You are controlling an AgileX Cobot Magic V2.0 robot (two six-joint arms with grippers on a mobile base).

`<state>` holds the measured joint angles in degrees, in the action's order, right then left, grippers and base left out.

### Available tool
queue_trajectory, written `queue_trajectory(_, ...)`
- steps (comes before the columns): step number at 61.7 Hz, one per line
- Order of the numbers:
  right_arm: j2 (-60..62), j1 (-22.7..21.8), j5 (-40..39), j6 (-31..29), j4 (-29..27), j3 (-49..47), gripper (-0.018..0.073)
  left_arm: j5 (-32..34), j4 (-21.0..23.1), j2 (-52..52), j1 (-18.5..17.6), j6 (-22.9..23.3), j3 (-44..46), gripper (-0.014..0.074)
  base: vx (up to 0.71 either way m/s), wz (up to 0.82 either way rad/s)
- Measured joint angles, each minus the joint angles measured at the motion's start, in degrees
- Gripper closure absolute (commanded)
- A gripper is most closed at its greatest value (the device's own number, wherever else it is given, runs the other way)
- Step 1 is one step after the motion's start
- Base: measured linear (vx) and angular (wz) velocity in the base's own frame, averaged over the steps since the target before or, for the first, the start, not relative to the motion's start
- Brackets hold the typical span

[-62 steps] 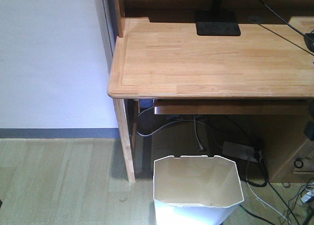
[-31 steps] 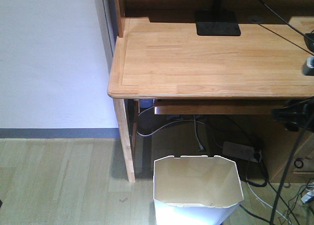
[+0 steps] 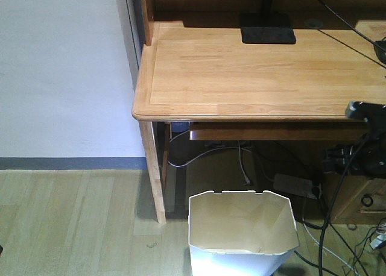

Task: Move trash bin to bedside with robot
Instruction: 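Lower the right gripper toward the rim of the white trash bin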

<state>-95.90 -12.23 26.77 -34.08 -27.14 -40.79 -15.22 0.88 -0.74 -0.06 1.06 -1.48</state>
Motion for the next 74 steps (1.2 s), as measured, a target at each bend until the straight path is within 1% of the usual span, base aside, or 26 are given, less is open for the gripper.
queue_trajectory(14,-14.23,0.00,-8.89,-8.09,-3.63,-1.21,0.0055,0.00,0.00,0.00,0.00,0.00,0.00,0.0603,0.00,0.00)
queue_trajectory(26,-25.69,0.00,-11.40,-13.44,-6.86,-6.73,0.0030,0.00,0.00,0.00,0.00,0.00,0.00,0.0603,0.00,0.00)
queue_trajectory(33,-32.05,0.00,-11.76,-15.19,-8.07,-10.74,0.0030,0.00,0.00,0.00,0.00,0.00,0.00,0.0603,0.00,0.00)
queue_trajectory(46,-43.37,0.44,-12.81,-16.45,-8.86,-18.05,0.0030,0.00,0.00,0.00,0.00,0.00,0.00,0.0603,0.00,0.00)
queue_trajectory(63,-56.19,4.48,-13.50,-17.30,-9.19,-26.51,0.0030,0.00,0.00,0.00,0.00,0.00,0.00,0.0603,0.00,0.00)
queue_trajectory(74,-62.60,4.03,-13.54,-15.62,-9.74,-31.31,0.0030,0.00,0.00,0.00,0.00,0.00,0.00,0.0603,0.00,0.00)
